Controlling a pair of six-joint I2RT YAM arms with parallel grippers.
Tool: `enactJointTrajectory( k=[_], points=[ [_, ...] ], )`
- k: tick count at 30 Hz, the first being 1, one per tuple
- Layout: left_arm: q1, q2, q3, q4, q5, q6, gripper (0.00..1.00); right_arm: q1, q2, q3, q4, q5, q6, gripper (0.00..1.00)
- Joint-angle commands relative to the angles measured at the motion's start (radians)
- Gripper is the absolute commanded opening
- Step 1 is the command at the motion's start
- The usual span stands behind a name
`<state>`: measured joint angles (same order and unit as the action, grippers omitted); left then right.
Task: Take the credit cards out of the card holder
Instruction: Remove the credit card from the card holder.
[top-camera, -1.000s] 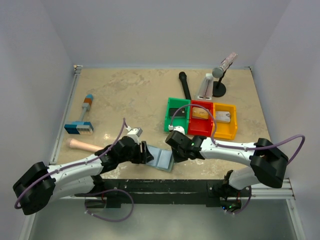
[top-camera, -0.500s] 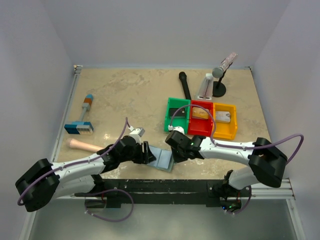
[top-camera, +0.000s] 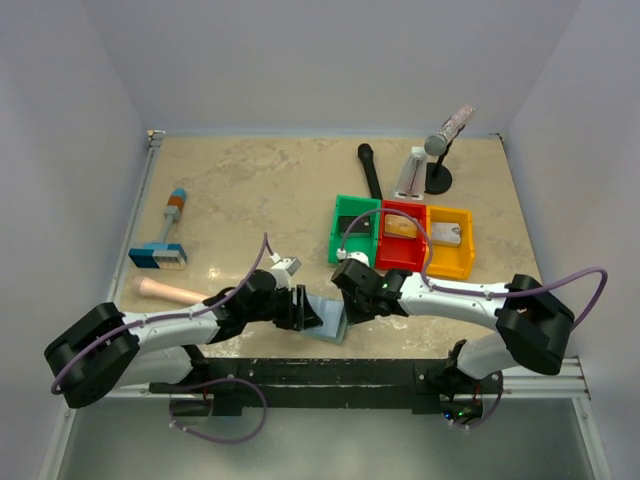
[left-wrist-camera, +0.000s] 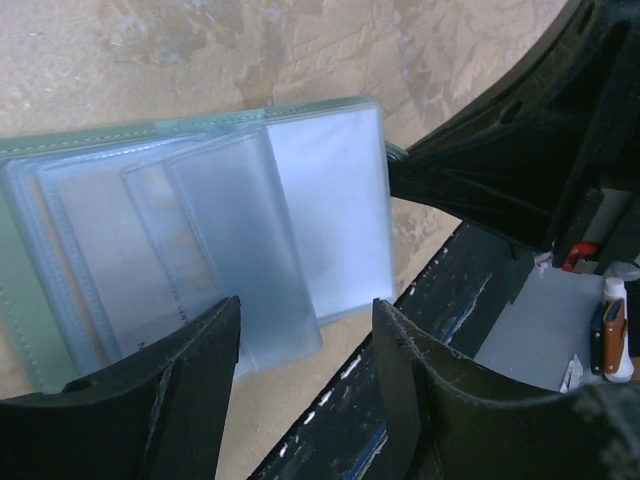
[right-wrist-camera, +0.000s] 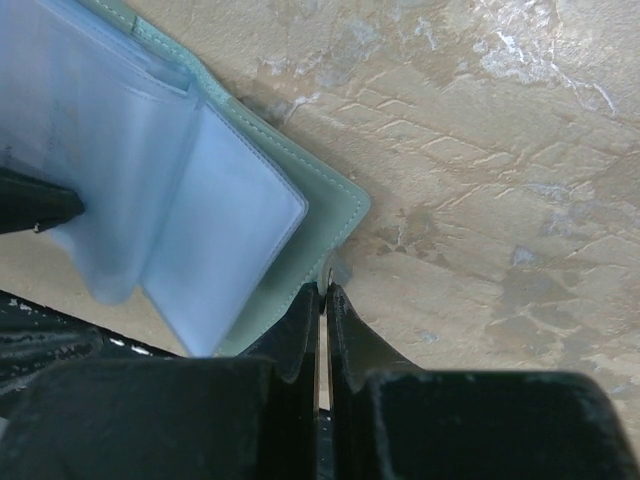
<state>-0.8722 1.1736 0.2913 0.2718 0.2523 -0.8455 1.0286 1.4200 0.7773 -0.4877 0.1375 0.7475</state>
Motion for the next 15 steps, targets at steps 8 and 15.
enactJointTrajectory(
  k=[8, 15],
  points=[
    [-0.085, 0.043, 0.130, 0.089, 0.140, 0.077, 0.59, -0.016, -0.003, -0.015, 0.051, -0.016, -0.005, 0.00],
    [-0.083, -0.213, 0.025, -0.086, -0.190, 0.026, 0.61, -0.019, -0.027, -0.029, 0.046, -0.012, -0.007, 0.00]
  ],
)
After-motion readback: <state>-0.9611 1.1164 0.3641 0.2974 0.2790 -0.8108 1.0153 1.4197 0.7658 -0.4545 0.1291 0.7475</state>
